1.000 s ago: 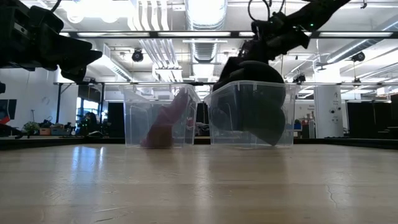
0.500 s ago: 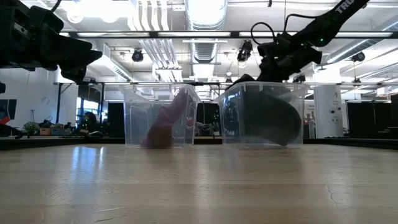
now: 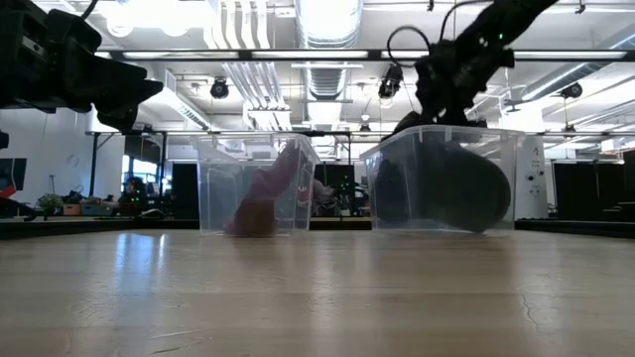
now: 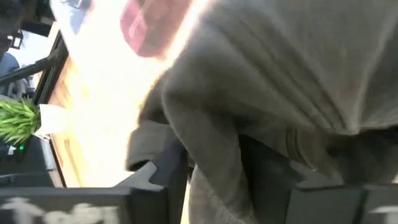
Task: Pick & Place hat
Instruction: Put the black cap into the right transparent bin, then return to Home Position
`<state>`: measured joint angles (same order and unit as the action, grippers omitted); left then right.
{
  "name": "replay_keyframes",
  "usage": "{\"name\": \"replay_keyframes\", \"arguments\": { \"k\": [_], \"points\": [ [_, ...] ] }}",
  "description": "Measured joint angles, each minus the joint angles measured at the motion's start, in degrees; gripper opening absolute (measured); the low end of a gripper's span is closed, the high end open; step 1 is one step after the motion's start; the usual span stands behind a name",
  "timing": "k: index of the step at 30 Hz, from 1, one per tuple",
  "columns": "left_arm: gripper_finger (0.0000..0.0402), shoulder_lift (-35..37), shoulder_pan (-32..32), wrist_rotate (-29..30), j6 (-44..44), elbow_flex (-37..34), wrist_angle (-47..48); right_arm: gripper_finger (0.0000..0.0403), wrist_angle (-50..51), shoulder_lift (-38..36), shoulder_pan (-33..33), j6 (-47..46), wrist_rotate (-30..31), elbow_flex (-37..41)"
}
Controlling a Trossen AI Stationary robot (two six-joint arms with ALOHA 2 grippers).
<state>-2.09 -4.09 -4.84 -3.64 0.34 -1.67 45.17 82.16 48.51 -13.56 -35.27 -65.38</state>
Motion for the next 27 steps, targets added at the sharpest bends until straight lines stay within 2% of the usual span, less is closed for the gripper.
{"name": "replay_keyframes", "arguments": {
  "k": [6, 10, 12, 15, 20, 23, 27],
  "points": [
    [0.0155, 0.0, 0.0, 0.0, 0.0, 0.0, 0.0, 0.0162, 6.7, -2.2, -0.3, 0.7, 1.2, -8.4],
    [0.0155, 0.0, 0.0, 0.0, 0.0, 0.0, 0.0, 0.0164, 15.9, -4.0, -1.8, 2.7, 4.2, -13.2],
    [0.0155, 0.0, 0.0, 0.0, 0.0, 0.0, 0.0, 0.0164, 18.7, -6.5, -3.3, 3.1, 4.5, -14.9],
    [0.0155, 0.0, 0.0, 0.0, 0.0, 0.0, 0.0, 0.0164, 17.6, -13.2, -7.5, 1.2, 5.6, -15.8],
    [0.0155, 0.0, 0.0, 0.0, 0.0, 0.0, 0.0, 0.0155, 13.4, -26.2, -20.2, -11.1, 19.8, -11.4],
    [0.0155, 0.0, 0.0, 0.0, 0.0, 0.0, 0.0, 0.0147, 10.1, -34.1, -30.9, -22.0, 29.4, -5.9],
    [0.0155, 0.0, 0.0, 0.0, 0.0, 0.0, 0.0, 0.0138, 0.8, -41.9, -48.0, -34.5, 43.7, 3.4]
  ]
}}
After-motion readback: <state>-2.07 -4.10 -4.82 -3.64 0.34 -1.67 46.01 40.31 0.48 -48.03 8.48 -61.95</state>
